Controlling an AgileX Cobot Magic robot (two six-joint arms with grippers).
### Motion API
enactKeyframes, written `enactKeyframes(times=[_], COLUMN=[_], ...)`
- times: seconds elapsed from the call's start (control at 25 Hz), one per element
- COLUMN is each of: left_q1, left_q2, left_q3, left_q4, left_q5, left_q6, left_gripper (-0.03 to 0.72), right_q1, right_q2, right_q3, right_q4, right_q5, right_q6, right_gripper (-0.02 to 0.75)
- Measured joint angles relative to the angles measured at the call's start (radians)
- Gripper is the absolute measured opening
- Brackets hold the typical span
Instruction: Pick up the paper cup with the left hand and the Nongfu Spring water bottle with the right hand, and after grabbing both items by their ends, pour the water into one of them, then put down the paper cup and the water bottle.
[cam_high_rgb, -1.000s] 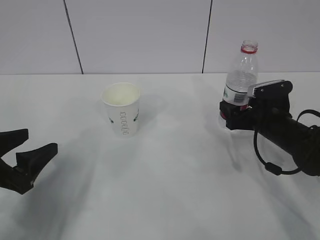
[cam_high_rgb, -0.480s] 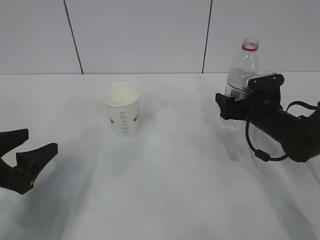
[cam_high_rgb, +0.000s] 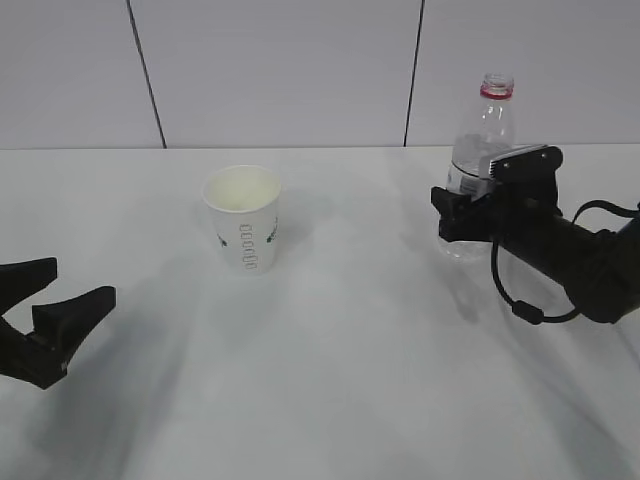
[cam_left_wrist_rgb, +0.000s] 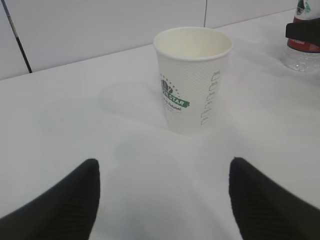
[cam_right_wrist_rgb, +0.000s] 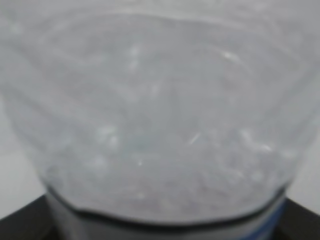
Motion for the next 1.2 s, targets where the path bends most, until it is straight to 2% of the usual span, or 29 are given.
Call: enactKeyframes(times=[0.4, 1.04, 1.2], left_q1=[0.000, 0.000, 0.000], left_q2=[0.000, 0.021, 0.064], left_q3=[0.000, 0.000, -0.002], left_q4=[0.000, 0.000, 0.029], left_q5=[0.000, -0.002, -0.002], left_q6=[0.000, 0.000, 0.000], left_gripper=[0.574, 0.560, 0.564], right_q1=[0.000, 0.000, 0.000], right_q2=[-0.091, -0.345, -0.412], right_q3=[0.022, 0.250, 0.312], right_q4=[-0.103, -0.112, -0.112], right_q5=[0.065, 0.059, 0.054], right_q6=[0.000, 0.000, 0.000], right_gripper=[0.501, 0.501, 0.501])
